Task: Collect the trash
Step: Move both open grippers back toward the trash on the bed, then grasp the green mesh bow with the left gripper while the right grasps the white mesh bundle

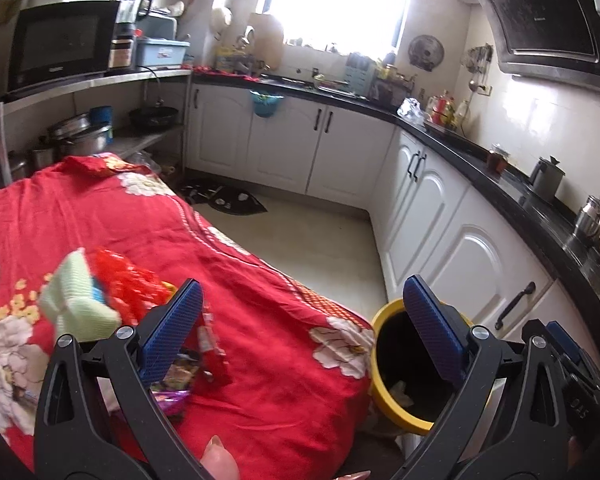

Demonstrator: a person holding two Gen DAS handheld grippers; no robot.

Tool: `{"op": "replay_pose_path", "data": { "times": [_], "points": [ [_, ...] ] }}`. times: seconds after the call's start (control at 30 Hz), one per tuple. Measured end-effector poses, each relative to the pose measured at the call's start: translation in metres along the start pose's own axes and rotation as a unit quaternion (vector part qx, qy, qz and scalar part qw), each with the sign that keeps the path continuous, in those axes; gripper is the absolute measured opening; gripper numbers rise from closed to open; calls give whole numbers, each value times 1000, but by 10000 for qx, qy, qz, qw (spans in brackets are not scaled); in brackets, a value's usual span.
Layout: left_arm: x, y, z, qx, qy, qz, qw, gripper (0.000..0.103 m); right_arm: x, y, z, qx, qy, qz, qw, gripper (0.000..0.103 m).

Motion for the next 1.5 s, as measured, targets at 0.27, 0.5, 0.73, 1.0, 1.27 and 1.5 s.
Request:
{"op": "replay_pose_path", "data": {
  "times": [0.27,0.5,0.73,1.0,1.27,1.5],
  "points": [
    [-31,-4,-13,71,-332,-10,9994,92,-38,2,-5,-62,-414,-111,9991,92],
    [-70,-6,-22,79,-749,-34,9972,92,-82,12,-4,-233,-872,-290,9955,92],
    [-111,-8,-33,145,-1113,-82,9937,92,-129,23,-8,-382,-1375,-460,9887,92],
    [-149,-7,-37,42,-1373,-95,9905,92,-174,38,-11,-629,-1866,-631,9784,93],
    [-200,0,-31,-278,-1602,-679,9843,92,-208,61,-10,-1024,-2301,-703,9652,93],
    [-232,14,-11,-774,-1395,-1419,9769,92,-244,94,-8,-1633,-2766,-575,9453,93]
  ]
}}
Point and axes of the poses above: each gripper's, at about its wrist camera, not at the fingertips, and z roughly the way its jaws point, x to its right, y to its underside, the point moved 6 cm from there along z, roughly the way its jaws point, and after that the axes turned 15 degrees about x, right-handed, at the moved point
